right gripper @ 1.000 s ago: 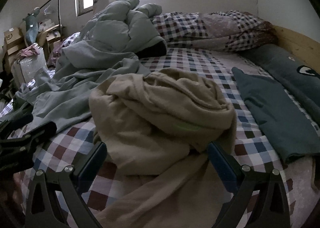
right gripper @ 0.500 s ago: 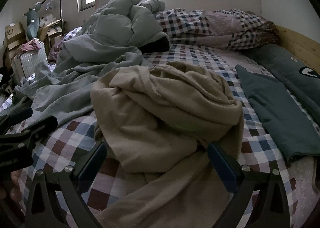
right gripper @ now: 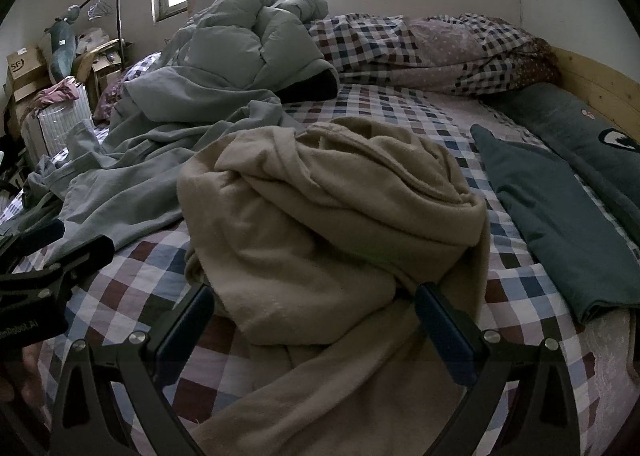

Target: Fold clothes

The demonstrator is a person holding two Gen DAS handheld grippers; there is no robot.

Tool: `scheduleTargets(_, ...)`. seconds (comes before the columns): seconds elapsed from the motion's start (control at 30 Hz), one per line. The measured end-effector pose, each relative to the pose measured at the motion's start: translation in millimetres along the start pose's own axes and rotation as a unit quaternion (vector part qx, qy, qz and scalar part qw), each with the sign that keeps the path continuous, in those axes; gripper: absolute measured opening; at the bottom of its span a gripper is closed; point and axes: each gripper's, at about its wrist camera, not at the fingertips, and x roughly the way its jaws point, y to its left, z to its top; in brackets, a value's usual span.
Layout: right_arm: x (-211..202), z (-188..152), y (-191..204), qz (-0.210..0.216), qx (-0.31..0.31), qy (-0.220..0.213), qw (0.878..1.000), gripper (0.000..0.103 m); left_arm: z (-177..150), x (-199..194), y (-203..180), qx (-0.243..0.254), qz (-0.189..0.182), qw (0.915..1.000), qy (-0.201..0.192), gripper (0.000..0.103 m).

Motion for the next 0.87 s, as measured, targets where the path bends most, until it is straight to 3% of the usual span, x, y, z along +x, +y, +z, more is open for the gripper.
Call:
scheduleTargets(0.33,8,-3,-4,0.000,0.005,0.017,1.000,0.103,-11,14,-2,0.009,0.014,0.9996,0.021,0.102)
scheduleTargets(0.53,23,-8,-8,0.000,0.011,0.050,0.999,0.103,-18,22,-5,0.022,0.024,0.9990,0.031,0.102)
scheduleTargets(0.87,26,-12,-8,-0.002,0.009,0.057,0.998,0.103,-23,29,-3,0.010,0.014,0.9993,0.034,0.102)
